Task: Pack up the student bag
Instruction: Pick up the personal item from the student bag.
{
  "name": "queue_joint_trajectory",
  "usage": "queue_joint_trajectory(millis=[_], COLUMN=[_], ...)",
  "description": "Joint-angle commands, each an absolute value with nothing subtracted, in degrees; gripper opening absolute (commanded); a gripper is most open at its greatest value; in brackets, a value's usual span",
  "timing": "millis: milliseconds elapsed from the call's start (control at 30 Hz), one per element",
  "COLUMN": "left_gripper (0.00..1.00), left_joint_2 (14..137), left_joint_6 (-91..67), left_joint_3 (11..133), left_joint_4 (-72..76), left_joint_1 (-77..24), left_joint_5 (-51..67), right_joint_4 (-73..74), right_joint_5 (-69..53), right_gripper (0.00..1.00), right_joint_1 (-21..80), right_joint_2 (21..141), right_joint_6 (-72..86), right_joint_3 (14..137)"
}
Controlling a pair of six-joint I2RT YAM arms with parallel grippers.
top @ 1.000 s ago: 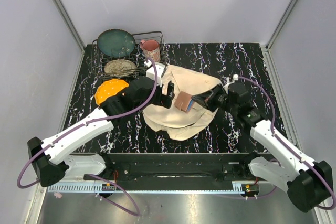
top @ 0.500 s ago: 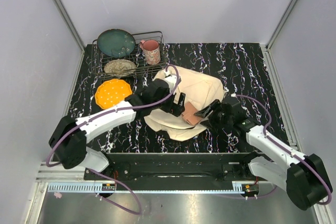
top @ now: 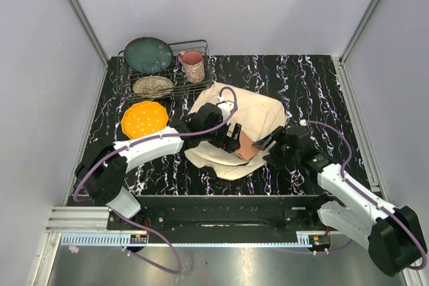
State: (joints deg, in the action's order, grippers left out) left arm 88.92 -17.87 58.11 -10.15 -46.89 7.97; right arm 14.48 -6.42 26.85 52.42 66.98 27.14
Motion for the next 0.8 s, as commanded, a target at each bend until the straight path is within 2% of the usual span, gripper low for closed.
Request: queue_joint_trajectory(millis=[0,67,200,333,433,533,567,767], left_gripper=[0.89,0.82,0.76,0.7,0.66,0.63,0.63,0.58], left_joint_2=[89.3,89.56,90.26,91.23,91.84,92.37,92.37,92.81], left_joint_6=[-18.37,-18.28,-18.28,-18.02,-17.93,-18.02,-18.19,-19.25], left_joint_3=[59.41,59.59,59.59,60.03,60.03,59.94,59.77,58.71], left_joint_4=[-6.77,-7.12,-7.29,-8.0,-7.91,-7.73,-7.3,-5.28], left_joint_1=[-46.67,-46.67,-46.67,-46.67,-46.67,-46.67,-46.67,-46.67], left_joint_5=[10.2,10.28,10.11,10.28,10.9,12.13,12.22,14.59], right_joint_4=[6.34,3.45,-3.24,-9.13,-10.37,-10.72,-10.81,-11.69], right_joint_5=[-5.1,-6.32,-8.78,-11.86,-12.31,-11.95,-12.04,-13.0], right_gripper=[0.76,0.75,0.7,0.53,0.49,0.49,0.54,0.6], right_joint_1=[26.98,26.98,26.9,26.89,26.89,26.98,26.9,26.98], right_joint_2=[56.15,58.0,63.62,65.65,64.6,62.14,61.53,60.55], right_joint_6=[65.65,65.74,66.53,67.67,67.94,68.38,68.55,68.29], right_joint_3=[26.72,27.15,26.72,25.67,24.7,23.65,23.47,22.94])
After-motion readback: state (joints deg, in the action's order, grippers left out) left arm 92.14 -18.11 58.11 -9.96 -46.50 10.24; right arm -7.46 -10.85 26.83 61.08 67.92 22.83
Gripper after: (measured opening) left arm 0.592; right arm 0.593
